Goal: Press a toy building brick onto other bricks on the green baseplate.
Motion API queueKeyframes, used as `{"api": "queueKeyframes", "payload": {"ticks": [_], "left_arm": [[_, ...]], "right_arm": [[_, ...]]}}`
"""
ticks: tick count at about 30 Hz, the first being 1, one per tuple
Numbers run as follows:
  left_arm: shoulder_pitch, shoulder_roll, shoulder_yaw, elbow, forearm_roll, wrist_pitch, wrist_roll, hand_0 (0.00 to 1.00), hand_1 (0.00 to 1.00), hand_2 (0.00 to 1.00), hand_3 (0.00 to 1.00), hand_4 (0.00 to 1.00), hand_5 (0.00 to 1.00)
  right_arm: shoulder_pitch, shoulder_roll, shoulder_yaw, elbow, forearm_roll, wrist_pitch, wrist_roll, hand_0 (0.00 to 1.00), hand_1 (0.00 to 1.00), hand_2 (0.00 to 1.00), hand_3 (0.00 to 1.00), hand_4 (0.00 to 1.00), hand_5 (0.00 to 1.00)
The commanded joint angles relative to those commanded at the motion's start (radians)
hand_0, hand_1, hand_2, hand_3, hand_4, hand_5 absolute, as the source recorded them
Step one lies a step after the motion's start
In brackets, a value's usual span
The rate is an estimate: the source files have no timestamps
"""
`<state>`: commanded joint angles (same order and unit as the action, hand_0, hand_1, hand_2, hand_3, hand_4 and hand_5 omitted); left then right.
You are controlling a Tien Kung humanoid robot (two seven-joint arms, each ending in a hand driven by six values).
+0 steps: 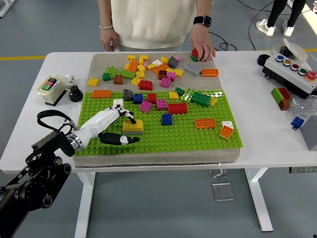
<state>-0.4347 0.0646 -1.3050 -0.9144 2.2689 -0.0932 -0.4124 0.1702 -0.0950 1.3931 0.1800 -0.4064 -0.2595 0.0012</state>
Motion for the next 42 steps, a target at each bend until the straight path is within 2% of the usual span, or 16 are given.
{"api": "queueKeyframes", "payload": {"ticks": [20,32,37,42], "left_arm": [[0.007,0.003,-0.019,0.008,0.0,-0.007,0.004,0.998,0.894,0.847,0.603,0.998,0.642],[0.018,0.013,-0.036,-0.097,0.0,-0.027,0.001,0.998,0.891,0.842,0.601,0.998,0.637],[0.02,0.013,-0.035,-0.104,0.0,-0.026,0.0,0.998,0.891,0.842,0.601,0.998,0.637],[0.019,0.009,-0.03,-0.076,0.0,-0.022,0.001,0.998,0.89,0.841,0.601,0.998,0.636]], "right_arm": [[0.002,0.0,0.006,0.0,0.001,0.0,0.003,0.736,0.656,0.71,0.595,0.917,0.512],[0.0,-0.001,0.008,0.0,0.0,0.0,0.005,0.737,0.656,0.709,0.595,0.917,0.511],[-0.001,0.0,0.006,0.0,0.0,0.001,0.006,0.736,0.656,0.709,0.595,0.918,0.511],[0.0,0.0,0.004,0.0,0.001,-0.001,0.006,0.737,0.656,0.709,0.594,0.916,0.512]]}}
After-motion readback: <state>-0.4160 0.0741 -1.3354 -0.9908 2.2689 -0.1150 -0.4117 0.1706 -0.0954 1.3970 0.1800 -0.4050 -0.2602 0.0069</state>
